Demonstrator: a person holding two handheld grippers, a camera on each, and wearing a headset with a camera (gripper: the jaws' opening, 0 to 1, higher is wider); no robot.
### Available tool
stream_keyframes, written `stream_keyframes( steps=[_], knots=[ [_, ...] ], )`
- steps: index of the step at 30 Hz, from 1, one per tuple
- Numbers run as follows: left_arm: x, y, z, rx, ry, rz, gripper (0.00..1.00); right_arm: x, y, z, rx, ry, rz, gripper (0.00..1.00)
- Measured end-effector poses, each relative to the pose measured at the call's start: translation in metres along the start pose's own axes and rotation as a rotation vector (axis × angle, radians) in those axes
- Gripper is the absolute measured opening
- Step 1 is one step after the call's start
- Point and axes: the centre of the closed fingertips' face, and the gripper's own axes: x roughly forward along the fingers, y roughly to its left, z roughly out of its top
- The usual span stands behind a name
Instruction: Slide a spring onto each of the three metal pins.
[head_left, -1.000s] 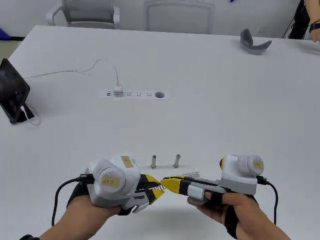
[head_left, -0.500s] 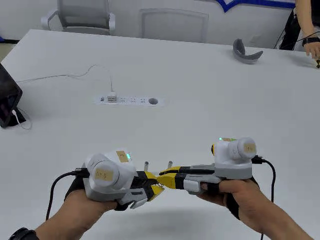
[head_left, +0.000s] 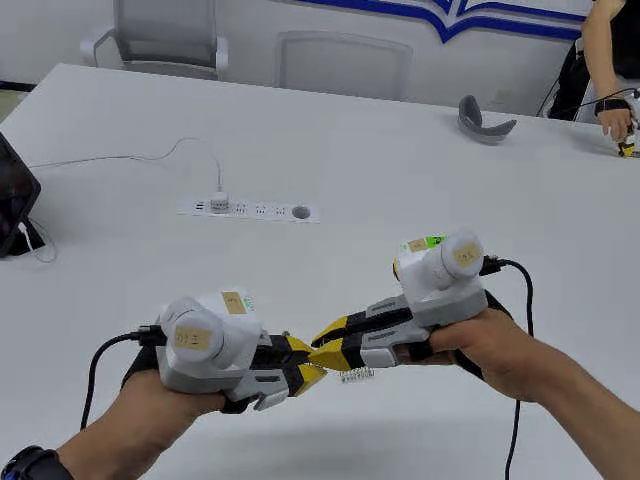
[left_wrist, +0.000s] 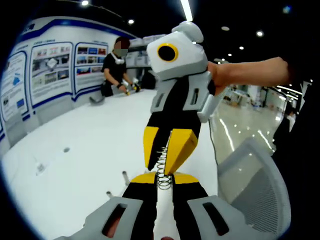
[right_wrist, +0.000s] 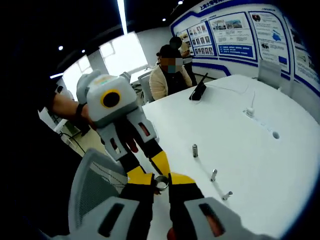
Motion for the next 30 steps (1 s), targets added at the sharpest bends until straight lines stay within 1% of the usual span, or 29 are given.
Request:
stream_keyframes(
  steps=[3, 8, 15, 19, 21, 25, 30],
  knots=[
    [-0.002, -0.001, 0.0, 0.009, 0.003, -0.005, 0.1, 0.001, 0.003, -0.001, -0.046, 0.048, 0.014, 0.12],
    [-0.004, -0.003, 0.001, 0.02, 0.001, -0.015, 0.1, 0.001, 0.007, 0.001, -0.098, 0.091, 0.037, 0.12],
    [-0.004, -0.009, 0.004, 0.04, 0.0, -0.04, 0.1, -0.003, 0.011, -0.001, -0.155, 0.154, 0.078, 0.12],
    [-0.004, -0.01, 0.006, 0.047, -0.002, -0.045, 0.1, -0.006, 0.013, -0.005, -0.166, 0.179, 0.098, 0.12],
    [-0.004, -0.011, 0.005, 0.054, 0.003, -0.051, 0.1, -0.007, 0.013, -0.007, -0.173, 0.193, 0.098, 0.12],
    [-0.003, -0.013, 0.005, 0.07, 0.012, -0.06, 0.1, -0.007, 0.015, -0.01, -0.179, 0.202, 0.104, 0.12],
    [-0.003, -0.016, 0.002, 0.076, 0.019, -0.068, 0.1, -0.007, 0.017, -0.014, -0.189, 0.216, 0.107, 0.12]
  ],
)
